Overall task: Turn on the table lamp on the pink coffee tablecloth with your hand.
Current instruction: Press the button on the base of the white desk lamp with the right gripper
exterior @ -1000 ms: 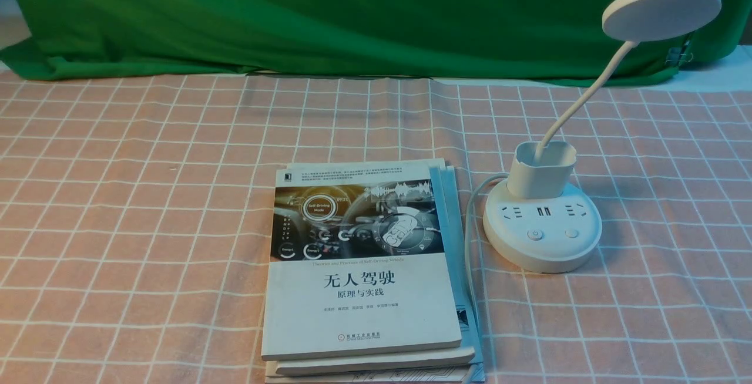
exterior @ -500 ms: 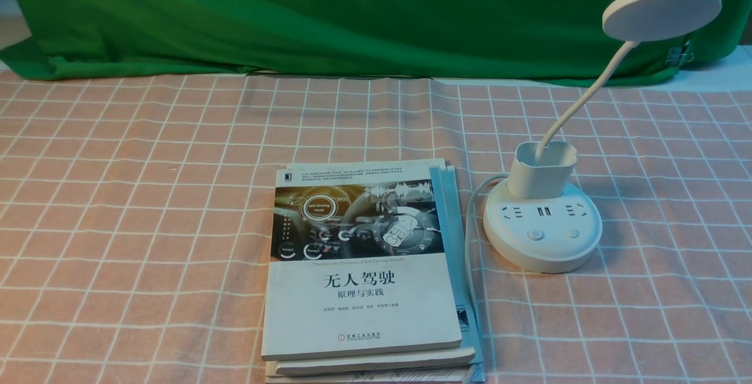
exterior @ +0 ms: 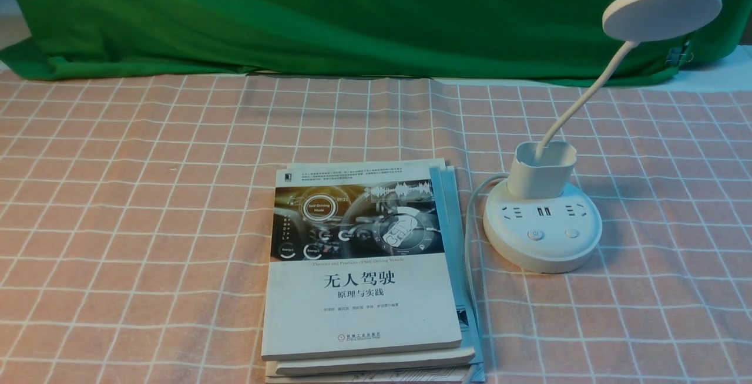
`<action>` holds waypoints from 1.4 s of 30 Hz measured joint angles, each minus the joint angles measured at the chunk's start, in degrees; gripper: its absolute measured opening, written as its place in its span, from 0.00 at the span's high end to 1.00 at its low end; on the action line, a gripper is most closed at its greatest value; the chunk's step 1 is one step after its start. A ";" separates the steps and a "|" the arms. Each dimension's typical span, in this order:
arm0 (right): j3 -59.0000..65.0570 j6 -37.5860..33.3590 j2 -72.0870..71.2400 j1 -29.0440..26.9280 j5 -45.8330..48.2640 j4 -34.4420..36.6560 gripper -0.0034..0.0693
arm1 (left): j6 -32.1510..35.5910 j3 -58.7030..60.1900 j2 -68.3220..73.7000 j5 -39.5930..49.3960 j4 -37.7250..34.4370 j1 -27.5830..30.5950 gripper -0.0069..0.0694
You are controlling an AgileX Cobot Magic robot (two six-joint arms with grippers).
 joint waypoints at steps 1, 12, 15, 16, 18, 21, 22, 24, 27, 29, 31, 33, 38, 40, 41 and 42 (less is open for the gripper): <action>0.00 -2.25 0.00 0.00 0.00 0.06 0.63 | 0.00 0.00 0.00 0.00 0.00 0.00 0.88; -7.58 -29.24 2.47 0.00 4.30 0.39 0.85 | 0.00 0.00 0.00 0.00 0.04 0.00 0.88; -16.42 -41.12 8.12 0.00 9.62 0.39 0.91 | 0.00 0.00 0.00 0.00 0.04 0.00 0.88; -17.09 -41.90 8.62 0.00 10.06 0.39 0.91 | 0.00 0.00 0.00 0.00 0.04 0.00 0.88; -26.80 -51.50 16.60 0.00 17.14 0.39 0.91 | 0.00 0.00 0.00 0.00 0.04 0.00 0.88; -36.12 -58.85 25.12 0.34 25.15 0.39 0.91 | 0.00 0.00 0.00 0.00 0.04 0.00 0.88; -39.15 -60.33 28.14 1.00 27.82 0.39 0.91 | 0.00 0.00 0.00 0.00 0.04 0.00 0.88; -44.06 -62.30 33.59 3.09 33.23 0.39 0.91 | 0.00 0.00 0.00 0.00 0.04 0.00 0.88; -50.05 -63.81 42.27 8.08 39.80 -0.67 0.91 | 0.00 0.00 0.00 0.00 0.04 0.00 0.88; -52.47 -64.19 47.03 11.28 42.44 -2.59 0.91 | 0.00 0.00 0.00 0.00 0.04 0.00 0.88; -54.62 -63.17 53.48 15.35 44.33 -6.53 0.91 | 0.00 0.00 0.00 0.00 0.04 0.00 0.88; -55.57 -61.55 59.50 18.02 44.43 -10.51 0.91 | 0.00 0.00 0.00 0.00 0.04 0.00 0.88; -55.99 -59.69 73.22 19.61 38.62 -13.49 0.91 | 0.00 0.00 0.00 0.00 0.04 0.00 0.88; -55.98 -59.39 78.02 19.61 34.79 -13.93 0.91 | 0.00 0.00 0.00 0.00 0.04 0.00 0.88; -55.98 -59.13 79.79 19.61 33.19 -14.03 0.91 | 0.00 0.00 0.00 0.00 0.04 0.00 0.88; -55.98 -58.97 81.07 19.61 31.96 -14.14 0.91 | 0.00 0.00 0.00 0.00 0.04 0.00 0.88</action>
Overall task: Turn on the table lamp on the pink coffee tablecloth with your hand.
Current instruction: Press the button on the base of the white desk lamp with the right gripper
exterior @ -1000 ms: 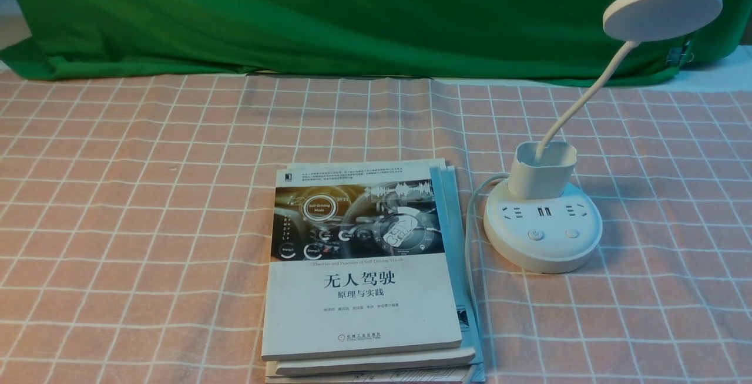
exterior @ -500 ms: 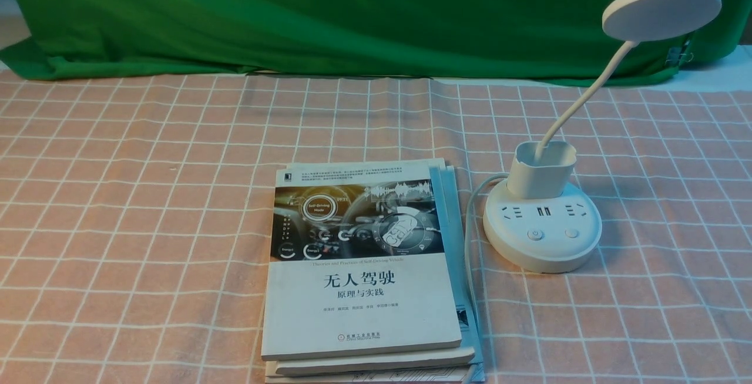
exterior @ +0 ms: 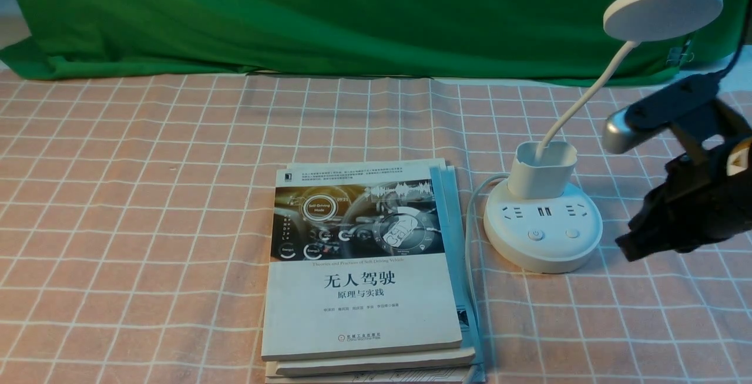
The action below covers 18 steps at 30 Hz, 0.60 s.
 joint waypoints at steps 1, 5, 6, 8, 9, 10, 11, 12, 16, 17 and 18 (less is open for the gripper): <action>0.00 0.36 2.01 0.00 -1.65 -0.13 0.91 | 0.00 0.00 0.00 0.00 0.00 0.00 0.88; 0.00 0.98 8.39 0.00 -8.90 -0.13 0.91 | 0.00 0.00 0.00 0.00 0.00 0.00 0.88; 0.00 1.33 9.80 0.00 -10.38 -0.13 0.91 | 0.00 0.00 0.00 0.00 0.00 0.00 0.88; 0.00 1.73 12.46 0.00 -13.22 -0.17 0.91 | 0.00 0.00 0.00 0.00 0.00 0.00 0.88; 0.00 1.73 12.66 0.00 -13.72 -0.17 0.91 | 0.00 0.00 0.00 0.00 0.00 0.00 0.88; 0.00 1.86 13.99 0.00 -15.46 -0.17 0.91 | 0.00 0.00 0.00 0.00 0.00 0.00 0.88; 0.00 1.91 14.77 0.00 -16.39 -0.17 0.91 | 0.00 0.00 0.00 0.00 0.00 0.00 0.88; 0.00 1.98 15.55 0.00 -17.82 -0.17 0.91 | 0.00 0.00 0.00 0.00 0.00 0.00 0.88; 0.00 2.18 17.04 0.00 -20.31 -0.17 0.91 | 0.00 0.00 0.00 0.00 0.00 0.00 0.88; 0.00 2.18 17.22 0.00 -20.58 -0.17 0.91 | 0.00 0.00 0.00 0.00 0.00 0.00 0.88; 0.00 2.23 17.45 0.00 -20.88 -0.17 0.91 | 0.00 0.00 0.00 0.00 0.00 0.00 0.88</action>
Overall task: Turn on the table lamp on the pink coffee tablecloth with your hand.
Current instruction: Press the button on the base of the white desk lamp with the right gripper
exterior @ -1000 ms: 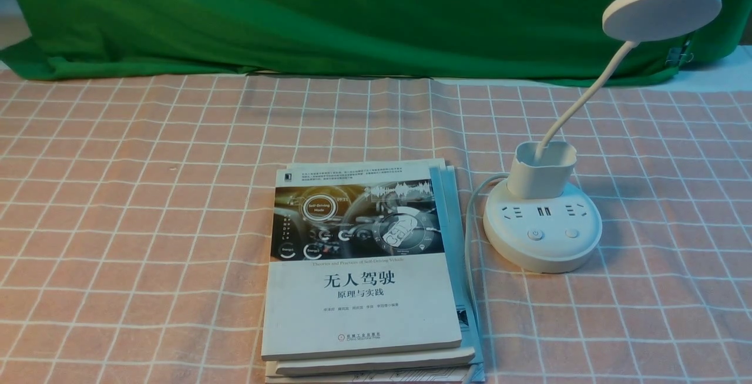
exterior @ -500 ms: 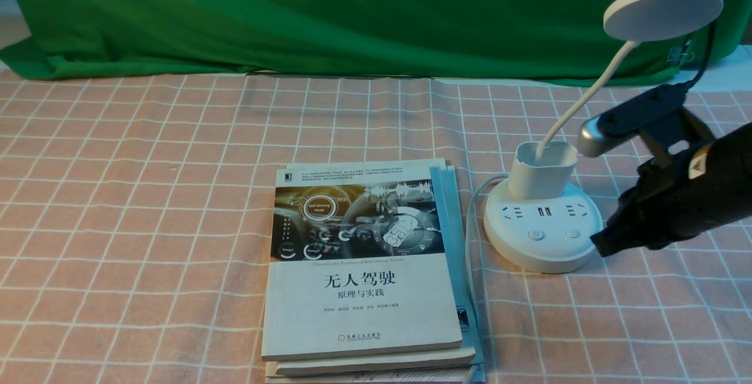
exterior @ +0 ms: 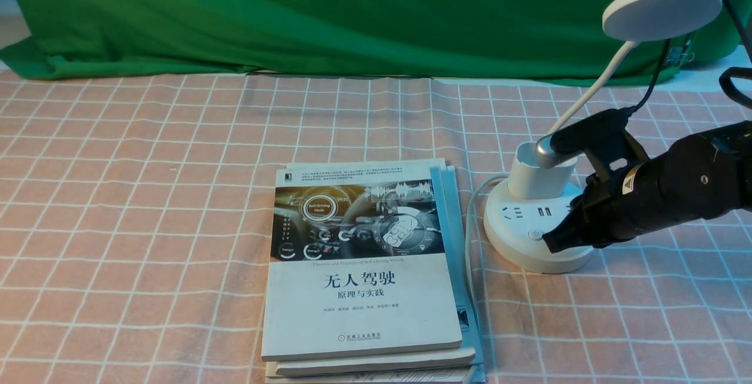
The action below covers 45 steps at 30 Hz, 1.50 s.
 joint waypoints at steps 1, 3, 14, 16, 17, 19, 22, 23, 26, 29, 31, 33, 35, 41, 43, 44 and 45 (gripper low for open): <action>0.00 0.07 0.14 -0.08 -0.31 0.00 0.91 | 0.00 0.00 0.00 0.00 0.00 0.00 0.88; 0.00 0.19 0.29 -0.11 -0.59 0.00 0.91 | 0.00 0.00 0.00 0.00 0.00 0.00 0.88; 0.00 1.07 0.62 -0.85 -0.96 -0.51 0.91 | 0.00 0.00 0.00 0.00 0.00 0.00 0.88; 0.00 1.07 0.62 -0.85 -0.96 -0.51 0.91 | 0.00 0.00 0.00 0.00 0.00 0.00 0.88; 0.00 1.07 0.62 -0.85 -0.96 -0.51 0.91 | 0.00 0.00 0.00 0.00 0.00 0.00 0.88; 0.00 1.07 0.62 -0.85 -0.96 -0.51 0.91 | 0.00 0.00 0.00 0.00 0.00 0.00 0.88; 0.00 1.07 0.64 -0.85 -1.12 -0.51 0.91 | 0.00 0.00 0.00 0.00 0.00 0.00 0.88; 0.00 1.07 0.70 -0.85 -1.30 -0.51 0.91 | 0.00 0.00 0.00 0.00 0.00 0.00 0.88; -0.06 1.07 1.49 -0.85 -1.44 -0.51 0.91 | 0.00 0.00 0.00 0.00 0.00 0.00 0.88; -0.12 1.07 1.67 -0.85 -1.56 -0.51 0.91 | 0.00 0.00 0.00 0.00 0.00 0.00 0.88; -0.19 1.07 1.77 -0.85 -1.61 -0.51 0.91 | 0.00 0.00 0.00 0.00 0.00 0.00 0.88; -0.19 1.07 1.84 -0.85 -1.61 -0.51 0.91 | 0.00 0.00 0.00 0.00 0.00 0.00 0.88; -0.30 1.07 1.88 -0.85 -1.63 -0.51 0.91 | 0.00 0.00 0.00 0.00 0.00 0.00 0.88; -0.61 1.19 2.41 -0.85 -1.68 -0.51 0.91 | 0.00 0.00 0.00 0.00 0.00 0.00 0.88; -0.67 1.18 2.64 -0.85 -1.62 -0.51 0.91 | 0.00 0.00 0.00 0.00 0.00 0.00 0.88; -0.71 1.18 2.93 -0.85 -1.50 -0.51 0.91 | 0.00 0.00 0.00 0.00 0.00 0.00 0.88; -0.79 1.18 2.99 -0.85 -1.43 -0.51 0.91 | 0.00 0.00 0.00 0.00 0.00 0.00 0.88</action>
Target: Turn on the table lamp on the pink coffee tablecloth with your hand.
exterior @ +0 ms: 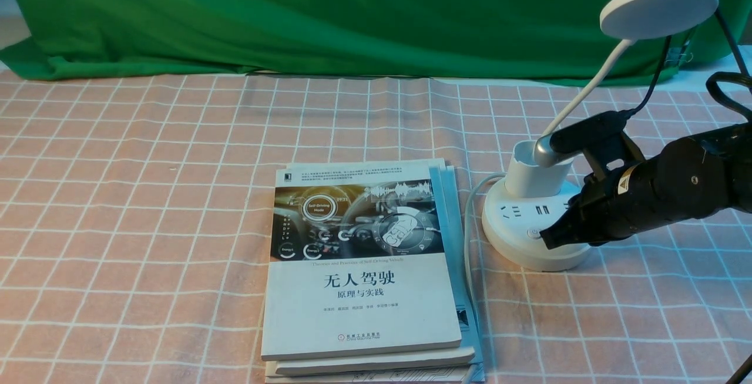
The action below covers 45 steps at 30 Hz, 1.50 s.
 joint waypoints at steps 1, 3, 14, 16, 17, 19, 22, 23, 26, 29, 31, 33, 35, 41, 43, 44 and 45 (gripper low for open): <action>-0.06 0.00 0.15 0.00 0.06 0.00 0.91 | 0.00 0.00 0.00 0.00 0.00 0.00 0.88; -0.26 0.00 0.51 0.00 0.13 0.00 0.91 | 0.00 0.00 0.00 0.00 0.00 0.00 0.88; 1.41 3.77 -9.42 0.00 4.30 0.00 0.91 | 0.00 0.00 0.00 0.00 0.00 0.00 0.88; 3.59 5.21 -19.07 0.00 4.18 0.00 0.90 | 0.00 0.00 0.00 0.00 0.00 0.00 0.88; 3.59 5.21 -19.11 0.00 4.18 0.00 0.90 | 0.00 0.00 0.00 0.00 0.00 0.00 0.88; 6.56 6.95 -27.96 0.00 3.32 0.00 0.90 | 0.00 0.00 0.00 0.00 0.00 0.00 0.88; 13.17 10.65 -42.92 0.00 0.10 0.00 0.89 | 0.00 0.00 0.00 0.00 0.00 0.00 0.88; 13.52 10.92 -43.71 0.00 0.00 0.00 0.89 | 0.00 0.00 0.00 0.00 0.00 0.00 0.88; 17.65 15.71 -53.92 0.00 0.00 0.34 0.88 | 0.00 0.00 0.00 0.00 0.00 0.00 0.88; 22.02 16.74 -64.84 0.00 0.22 0.00 0.86 | 0.00 0.00 0.00 0.00 0.00 0.00 0.88; 23.53 15.52 -68.60 0.00 0.22 0.00 0.85 | 0.00 0.00 0.00 0.00 0.00 0.00 0.88; 25.80 14.49 -74.02 0.00 0.17 0.00 0.85 | 0.00 0.00 0.00 0.00 0.00 0.00 0.88; 27.79 13.99 -77.96 0.00 -0.04 -0.84 0.84 | 0.00 0.00 0.00 0.00 0.00 0.00 0.88; 37.95 13.67 -87.53 -1.20 -5.67 -2.72 0.80 | 0.00 0.00 0.00 0.00 0.00 0.00 0.88; 43.13 13.72 -90.66 -4.07 -10.14 -2.91 0.79 | 0.00 0.00 0.00 0.00 0.00 0.00 0.88; 44.19 13.73 -91.25 -4.83 -10.97 -2.91 0.79 | 0.00 0.00 0.00 0.00 0.00 0.00 0.88; 47.41 13.80 -92.89 -7.42 -13.50 -2.96 0.78 | 0.00 0.00 0.00 0.00 0.00 0.00 0.88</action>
